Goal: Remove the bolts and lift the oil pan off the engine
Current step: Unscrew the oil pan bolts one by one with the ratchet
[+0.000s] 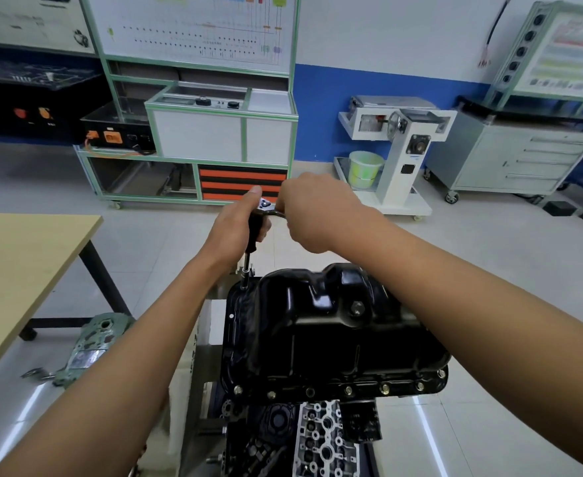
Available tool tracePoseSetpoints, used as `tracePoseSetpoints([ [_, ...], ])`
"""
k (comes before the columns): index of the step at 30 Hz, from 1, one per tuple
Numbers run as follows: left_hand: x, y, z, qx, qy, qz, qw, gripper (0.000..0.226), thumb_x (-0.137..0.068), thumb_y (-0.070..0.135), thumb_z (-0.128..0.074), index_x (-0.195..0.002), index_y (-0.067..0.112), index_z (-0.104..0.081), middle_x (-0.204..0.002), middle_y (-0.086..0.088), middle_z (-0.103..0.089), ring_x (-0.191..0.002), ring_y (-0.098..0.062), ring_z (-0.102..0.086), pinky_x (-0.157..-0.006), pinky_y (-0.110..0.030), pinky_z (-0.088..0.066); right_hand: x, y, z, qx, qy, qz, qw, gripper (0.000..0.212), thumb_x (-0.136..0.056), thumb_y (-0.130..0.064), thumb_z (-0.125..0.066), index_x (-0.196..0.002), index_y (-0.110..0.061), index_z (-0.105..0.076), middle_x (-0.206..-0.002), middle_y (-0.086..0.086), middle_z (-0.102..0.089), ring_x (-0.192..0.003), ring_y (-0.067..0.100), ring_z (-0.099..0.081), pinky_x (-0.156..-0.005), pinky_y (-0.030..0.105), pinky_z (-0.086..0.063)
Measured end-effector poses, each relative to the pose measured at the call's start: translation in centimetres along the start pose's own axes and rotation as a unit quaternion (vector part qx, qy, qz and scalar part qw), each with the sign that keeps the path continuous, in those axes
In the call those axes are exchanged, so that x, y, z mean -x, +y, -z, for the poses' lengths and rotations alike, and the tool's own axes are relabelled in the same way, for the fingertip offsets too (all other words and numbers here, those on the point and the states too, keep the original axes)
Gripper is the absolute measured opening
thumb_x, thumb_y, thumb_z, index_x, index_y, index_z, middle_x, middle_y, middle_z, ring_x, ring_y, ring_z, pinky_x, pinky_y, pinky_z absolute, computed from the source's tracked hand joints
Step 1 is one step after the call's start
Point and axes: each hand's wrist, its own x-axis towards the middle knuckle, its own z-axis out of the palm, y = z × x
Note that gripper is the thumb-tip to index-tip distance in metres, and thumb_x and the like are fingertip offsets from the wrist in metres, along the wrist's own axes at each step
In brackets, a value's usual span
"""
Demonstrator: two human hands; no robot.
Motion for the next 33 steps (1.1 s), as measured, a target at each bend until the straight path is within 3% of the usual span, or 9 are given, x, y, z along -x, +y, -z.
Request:
tracePoseSetpoints([
  [3,0.1,0.1,0.2,0.005,-0.035,-0.002,0.999,0.047,-0.086,0.056,-0.048,-0.061,0.019,-0.059,-0.063,-0.012,-0.055,-0.057,-0.023,-0.046,-0.061,-0.036,-0.034,-0.5,-0.1,-0.4,0.047,0.054,0.012,0.997,0.019,-0.088,-0.004,-0.056,-0.094,-0.021,-0.052,-0.083,0.003,-0.038,-0.078,0.027,-0.042,-0.065,0.036,-0.034],
  [6,0.5,-0.1,-0.3,-0.031,-0.104,-0.023,0.994,0.049,-0.089,0.051,-0.045,-0.064,0.01,-0.056,-0.063,-0.017,-0.053,-0.057,-0.023,-0.045,-0.059,-0.032,-0.035,-1.4,0.3,-1.5,0.022,0.068,0.047,0.996,0.022,-0.086,-0.001,-0.056,-0.097,-0.017,-0.065,-0.101,0.005,-0.061,-0.091,0.029,-0.058,-0.065,0.036,-0.038],
  [9,0.7,-0.1,-1.3,-0.059,-0.107,-0.039,0.992,0.046,-0.087,0.044,-0.043,-0.062,0.006,-0.048,-0.057,-0.011,-0.048,-0.054,-0.021,-0.037,-0.05,-0.029,-0.029,-1.8,0.7,-2.7,-0.053,0.037,0.096,0.993,0.024,-0.084,-0.007,-0.066,-0.105,-0.017,-0.07,-0.141,0.003,-0.055,-0.121,0.029,-0.055,-0.086,0.038,-0.049],
  [11,0.8,-0.2,-1.6,-0.052,-0.086,-0.044,0.994,0.053,-0.081,0.053,-0.045,-0.063,0.003,-0.048,-0.059,-0.012,-0.044,-0.054,-0.019,-0.033,-0.048,-0.025,-0.026,-1.6,1.1,-2.9,-0.107,0.026,0.108,0.988,0.037,-0.082,-0.008,-0.07,-0.118,-0.016,-0.067,-0.151,0.003,-0.047,-0.127,0.03,-0.051,-0.096,0.042,-0.047],
  [15,0.7,-0.5,-1.9,-0.058,-0.058,-0.045,0.996,0.051,-0.097,0.05,-0.041,-0.064,0.011,-0.044,-0.054,0.006,-0.044,-0.05,-0.006,-0.036,-0.048,-0.013,-0.031,-1.2,1.6,-2.7,-0.091,0.068,0.103,0.988,0.023,-0.084,-0.009,-0.057,-0.105,-0.014,-0.064,-0.113,0.001,-0.064,-0.106,0.029,-0.054,-0.079,0.042,-0.05],
  [19,0.3,-0.9,-1.9,-0.06,-0.02,-0.028,0.998,0.048,-0.11,0.041,-0.036,-0.07,0.019,-0.05,-0.055,0.016,-0.046,-0.051,-0.002,-0.037,-0.048,-0.011,-0.032,-0.5,1.3,-2.1,-0.063,0.05,0.029,0.996,0.021,-0.088,-0.026,-0.06,-0.107,-0.02,-0.058,-0.076,-0.005,-0.039,-0.082,0.028,-0.05,-0.067,0.034,-0.039],
  [26,0.4,-1.3,-1.9,-0.033,-0.026,-0.022,0.999,0.057,-0.11,0.05,-0.029,-0.105,0.005,-0.064,-0.073,0.003,-0.06,-0.064,-0.005,-0.053,-0.063,-0.018,-0.042,-0.5,0.5,-0.6,-0.249,-0.074,-0.019,0.965,0.015,-0.088,-0.019,-0.061,-0.092,-0.007,-0.07,-0.072,0.002,-0.074,-0.074,0.017,-0.07,-0.073,0.035,-0.058],
  [29,0.6,-0.8,-1.5,-0.036,-0.037,-0.009,0.999,0.053,-0.104,0.062,-0.028,-0.078,0.038,-0.066,-0.06,0.018,-0.053,-0.055,0.001,-0.044,-0.055,-0.018,-0.036,-0.8,1.0,-0.3,-0.178,-0.06,0.015,0.982,0.003,-0.089,-0.016,-0.064,-0.088,-0.015,-0.067,-0.078,-0.002,-0.065,-0.082,0.024,-0.063,-0.072,0.036,-0.054],
  [33,0.9,-0.6,-0.8,-0.074,-0.06,0.016,0.995,0.064,-0.08,0.088,-0.022,-0.07,0.044,-0.067,-0.078,0.002,-0.052,-0.07,-0.015,-0.043,-0.067,-0.035,-0.035,-1.1,1.3,-0.1,-0.083,-0.024,0.07,0.994,0.026,-0.089,-0.007,-0.06,-0.081,-0.031,-0.052,-0.073,-0.01,-0.045,-0.084,0.024,-0.053,-0.059,0.032,-0.038],
])
